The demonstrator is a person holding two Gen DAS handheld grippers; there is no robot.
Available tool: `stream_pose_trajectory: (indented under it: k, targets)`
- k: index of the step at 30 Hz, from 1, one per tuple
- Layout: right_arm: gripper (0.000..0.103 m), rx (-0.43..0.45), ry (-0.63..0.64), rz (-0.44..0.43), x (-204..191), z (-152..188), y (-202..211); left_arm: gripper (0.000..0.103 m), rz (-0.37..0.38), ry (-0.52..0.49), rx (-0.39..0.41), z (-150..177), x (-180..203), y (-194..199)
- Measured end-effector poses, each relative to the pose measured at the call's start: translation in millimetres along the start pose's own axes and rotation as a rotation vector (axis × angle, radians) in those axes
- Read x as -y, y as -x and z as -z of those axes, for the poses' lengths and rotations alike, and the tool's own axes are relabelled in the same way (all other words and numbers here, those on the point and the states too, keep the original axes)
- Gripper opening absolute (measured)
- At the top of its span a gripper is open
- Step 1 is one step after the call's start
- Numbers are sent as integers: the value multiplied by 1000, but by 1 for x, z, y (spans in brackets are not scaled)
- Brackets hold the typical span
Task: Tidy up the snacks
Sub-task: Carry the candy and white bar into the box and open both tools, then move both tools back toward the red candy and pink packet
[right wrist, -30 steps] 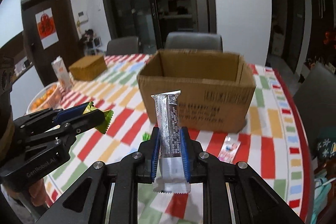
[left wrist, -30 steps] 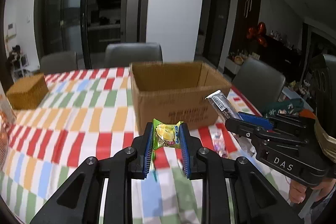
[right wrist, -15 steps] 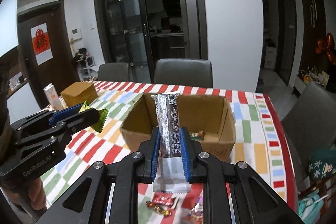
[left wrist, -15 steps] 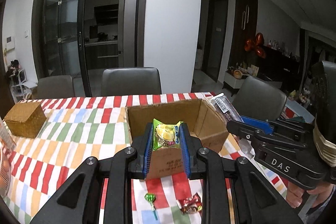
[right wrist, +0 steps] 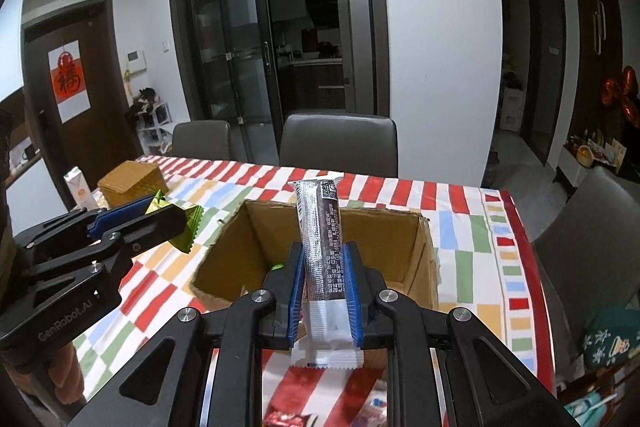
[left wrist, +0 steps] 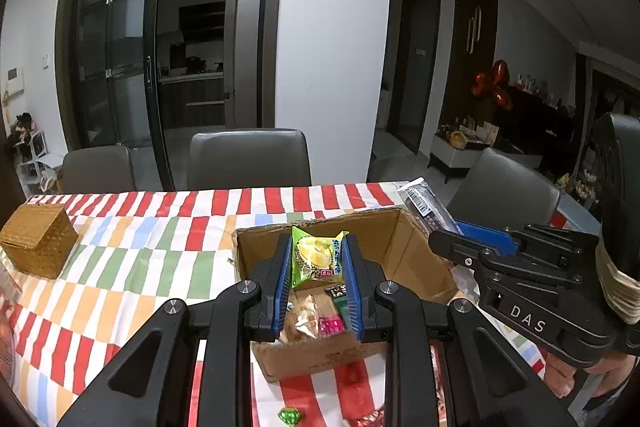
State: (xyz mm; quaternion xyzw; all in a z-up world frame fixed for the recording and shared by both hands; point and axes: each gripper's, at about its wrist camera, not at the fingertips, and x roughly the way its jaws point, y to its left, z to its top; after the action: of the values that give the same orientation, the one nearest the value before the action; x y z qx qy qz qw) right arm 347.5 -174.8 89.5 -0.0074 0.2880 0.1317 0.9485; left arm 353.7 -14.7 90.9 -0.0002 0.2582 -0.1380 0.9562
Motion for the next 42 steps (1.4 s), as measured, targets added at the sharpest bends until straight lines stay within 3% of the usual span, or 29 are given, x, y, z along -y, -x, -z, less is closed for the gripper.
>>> stream_pose_trajectory:
  k: [12, 13, 14, 15, 16, 17, 21, 28, 42]
  targets:
    - [20, -48, -4, -5, 10, -5, -51, 26, -16, -2, -61, -3, -7, -52]
    - [20, -50, -6, -4, 10, -6, -54, 31, -23, -4, -65, -2, -7, -54]
    - [22, -48, -9, -4, 10, -6, -56, 37, -33, -11, -72, -2, -7, -56]
    - [27, -42, -12, -1, 11, -6, -56, 51, -45, -14, -73, -2, -7, -56]
    - [45, -43, -20, 11, 12, -5, -57, 56, -55, -14, -65, 0, -7, -55]
    - [54, -42, -31, 26, 13, -4, -55, 56, -62, -17, -56, 2, -6, -51]
    - [54, -6, -20, 67, 16, 6, -41, 56, -75, -69, -43, 13, 2, -37]
    - [54, 1, -51, 59, 19, 29, -10, 58, -60, -115, -29, 32, 22, -10]
    - [54, -41, -64, 74, 20, 76, 31, 58, -11, -163, -116, 81, 50, 20]
